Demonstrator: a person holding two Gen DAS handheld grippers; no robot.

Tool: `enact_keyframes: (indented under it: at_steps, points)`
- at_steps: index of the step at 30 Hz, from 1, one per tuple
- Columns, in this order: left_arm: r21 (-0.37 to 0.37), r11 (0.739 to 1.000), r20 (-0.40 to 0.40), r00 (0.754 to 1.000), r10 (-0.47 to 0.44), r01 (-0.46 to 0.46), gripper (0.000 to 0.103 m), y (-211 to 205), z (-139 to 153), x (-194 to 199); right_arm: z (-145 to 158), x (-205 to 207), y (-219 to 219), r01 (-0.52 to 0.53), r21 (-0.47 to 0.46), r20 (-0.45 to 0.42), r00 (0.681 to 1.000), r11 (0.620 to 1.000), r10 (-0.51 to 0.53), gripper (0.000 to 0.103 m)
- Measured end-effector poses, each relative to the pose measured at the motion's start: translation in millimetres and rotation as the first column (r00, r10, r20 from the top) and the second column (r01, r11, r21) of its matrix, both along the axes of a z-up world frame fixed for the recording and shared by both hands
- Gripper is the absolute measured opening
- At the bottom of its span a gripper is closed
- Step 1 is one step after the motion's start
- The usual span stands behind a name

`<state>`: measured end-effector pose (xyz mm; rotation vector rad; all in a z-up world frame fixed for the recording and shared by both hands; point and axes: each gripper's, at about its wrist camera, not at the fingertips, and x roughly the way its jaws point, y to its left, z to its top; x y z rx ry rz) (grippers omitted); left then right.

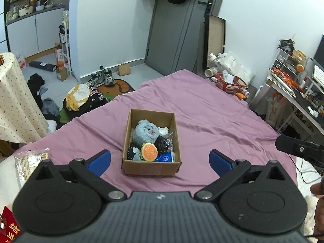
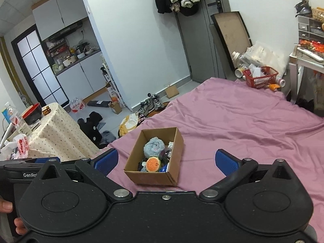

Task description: Organize soft objects

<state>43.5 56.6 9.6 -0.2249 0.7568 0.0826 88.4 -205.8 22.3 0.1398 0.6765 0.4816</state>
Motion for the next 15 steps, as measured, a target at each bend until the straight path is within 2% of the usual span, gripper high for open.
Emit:
enact_keyframes:
  at_steps: [9,15]
  points:
    - [0.041,0.999,0.036,0.999,-0.029,0.027,0.102,-9,8,-30,2,-30,-7,0.023,0.012,0.024,0.999,1.000,-0.023,0.103]
    - [0.037,0.999,0.056,0.998,-0.039,0.037,0.102,-9,11,-45,0,-40,-5,0.025,0.005,0.026,0.999,1.000,-0.025,0.103]
